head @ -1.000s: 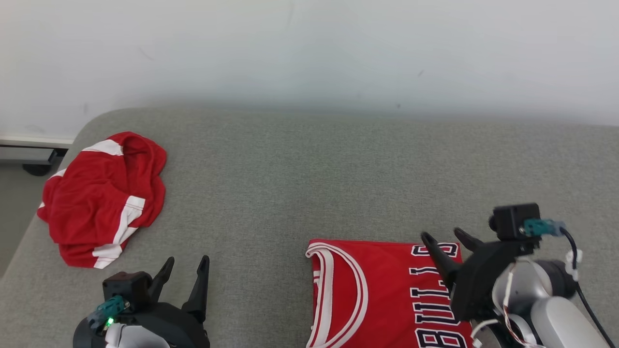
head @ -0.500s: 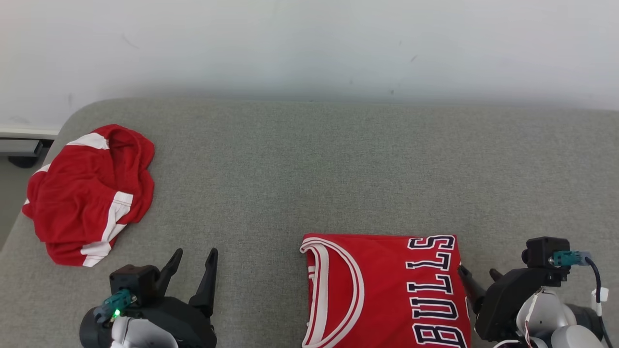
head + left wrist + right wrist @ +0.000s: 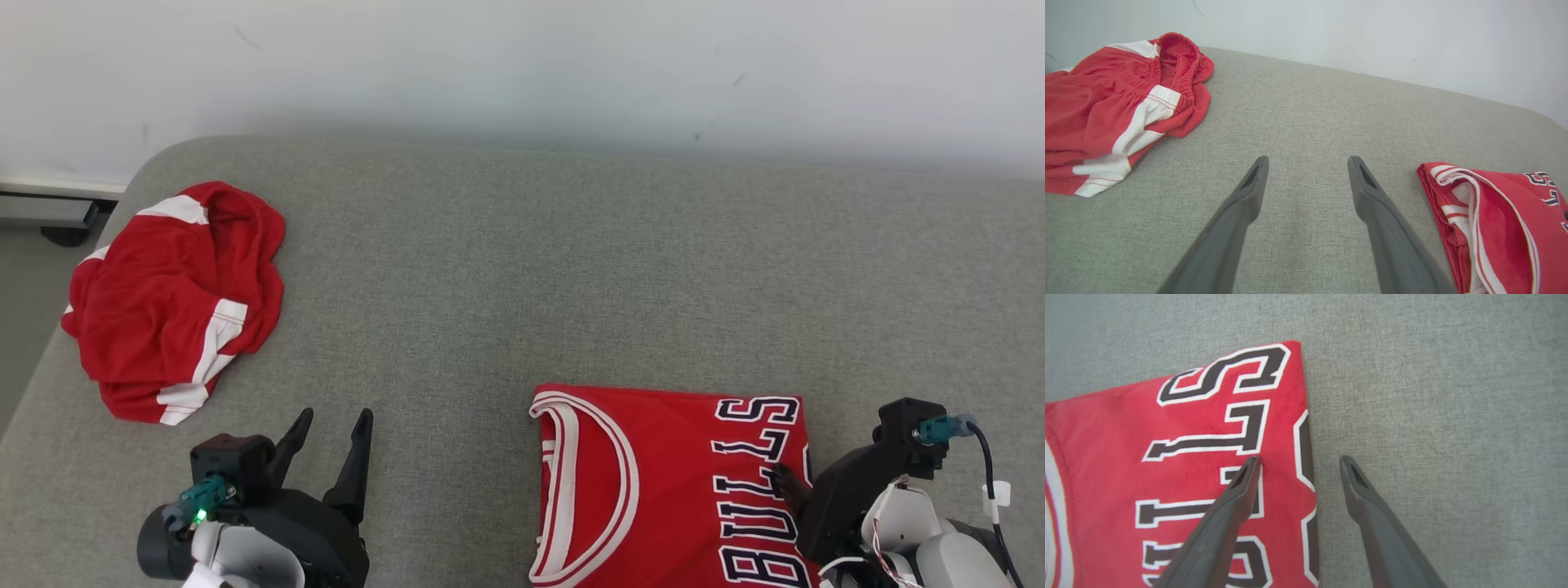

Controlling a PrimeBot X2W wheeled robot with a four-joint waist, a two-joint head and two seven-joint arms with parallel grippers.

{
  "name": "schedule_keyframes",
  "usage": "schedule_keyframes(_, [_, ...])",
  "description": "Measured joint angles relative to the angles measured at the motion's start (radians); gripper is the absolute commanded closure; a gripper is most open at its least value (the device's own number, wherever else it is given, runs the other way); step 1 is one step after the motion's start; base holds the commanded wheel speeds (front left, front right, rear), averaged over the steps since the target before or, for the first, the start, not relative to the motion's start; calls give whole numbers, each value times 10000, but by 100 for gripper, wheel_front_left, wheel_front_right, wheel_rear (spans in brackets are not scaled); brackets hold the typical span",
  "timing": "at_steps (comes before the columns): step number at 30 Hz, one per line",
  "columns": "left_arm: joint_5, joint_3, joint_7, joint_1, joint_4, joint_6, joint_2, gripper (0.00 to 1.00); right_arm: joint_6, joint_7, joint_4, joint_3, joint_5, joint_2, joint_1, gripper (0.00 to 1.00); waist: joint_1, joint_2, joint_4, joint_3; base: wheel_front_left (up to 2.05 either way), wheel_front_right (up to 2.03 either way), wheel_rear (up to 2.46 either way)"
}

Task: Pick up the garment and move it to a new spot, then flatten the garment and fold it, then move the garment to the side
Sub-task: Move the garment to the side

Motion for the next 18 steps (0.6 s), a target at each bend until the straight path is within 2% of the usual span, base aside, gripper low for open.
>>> schedule_keyframes(5, [0, 17, 2, -135, 65, -8, 2, 0, 0, 299, 418, -86, -190, 59, -261, 0, 0, 0, 117, 70, 0, 0, 0])
schedule_keyframes(6, [0, 10, 2, -135, 79, -8, -6, 0, 0, 370, 477, -90, -196, 61, -312, 20, 0, 0, 131, 73, 0, 0, 0])
schedule_keyframes(7, [0, 10, 2, -135, 79, -8, -6, 0, 0, 370, 477, -90, -196, 61, -312, 54, 0, 0, 131, 73, 0, 0, 0])
schedule_keyframes(8, [0, 4, 2, -135, 94, -8, -10, 0, 0, 430, 523, -88, -209, 63, -337, 63, 0, 0, 144, 73, 0, 0, 0])
schedule_keyframes(10, [0, 2, 2, -135, 113, -8, -15, 0, 0, 495, 583, -65, -276, 61, -343, 100, 0, 0, 170, 64, 0, 0, 0])
schedule_keyframes(18, [-2, -17, 2, -132, 196, -8, -36, 0, 0, 794, 598, 81, -483, 27, -407, 100, 0, 0, 209, -39, 0, 0, 0])
